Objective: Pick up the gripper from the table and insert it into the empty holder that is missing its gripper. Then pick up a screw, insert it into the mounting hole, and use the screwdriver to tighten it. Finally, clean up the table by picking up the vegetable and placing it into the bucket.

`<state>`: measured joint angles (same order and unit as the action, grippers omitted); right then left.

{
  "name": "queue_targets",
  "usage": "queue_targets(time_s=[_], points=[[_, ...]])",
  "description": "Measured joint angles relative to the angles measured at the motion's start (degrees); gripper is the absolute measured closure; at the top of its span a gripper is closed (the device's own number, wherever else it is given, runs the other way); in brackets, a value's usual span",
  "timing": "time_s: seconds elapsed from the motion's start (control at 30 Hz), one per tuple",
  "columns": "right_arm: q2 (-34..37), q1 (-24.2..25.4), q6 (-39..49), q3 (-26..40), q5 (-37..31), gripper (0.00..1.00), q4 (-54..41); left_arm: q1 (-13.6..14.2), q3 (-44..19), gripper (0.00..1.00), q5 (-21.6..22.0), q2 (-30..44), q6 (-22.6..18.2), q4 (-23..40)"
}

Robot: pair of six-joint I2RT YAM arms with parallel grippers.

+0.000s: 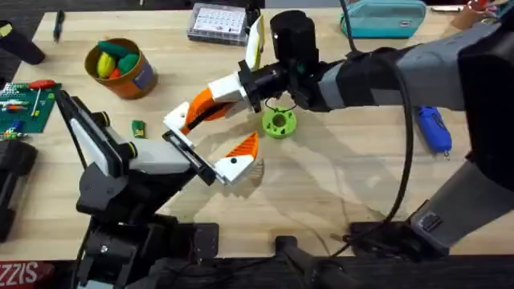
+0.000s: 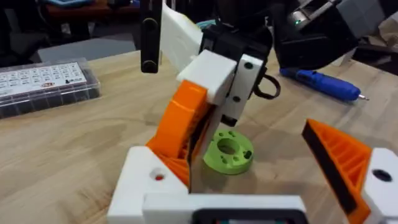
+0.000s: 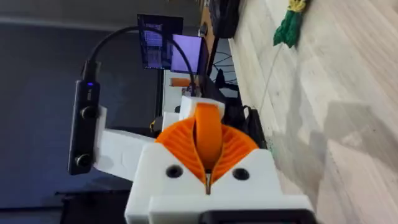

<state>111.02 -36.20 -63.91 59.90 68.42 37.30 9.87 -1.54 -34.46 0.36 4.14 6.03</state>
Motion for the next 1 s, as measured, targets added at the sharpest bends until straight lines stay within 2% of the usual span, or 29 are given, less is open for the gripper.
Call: queue_targets(time_s=[1.0], points=[[0.0, -0.6, 0.0, 0.0, -1.7, 0.992, 0.1, 0.0, 0.0, 0.016, 0.5, 0.0, 0.1, 0.0]])
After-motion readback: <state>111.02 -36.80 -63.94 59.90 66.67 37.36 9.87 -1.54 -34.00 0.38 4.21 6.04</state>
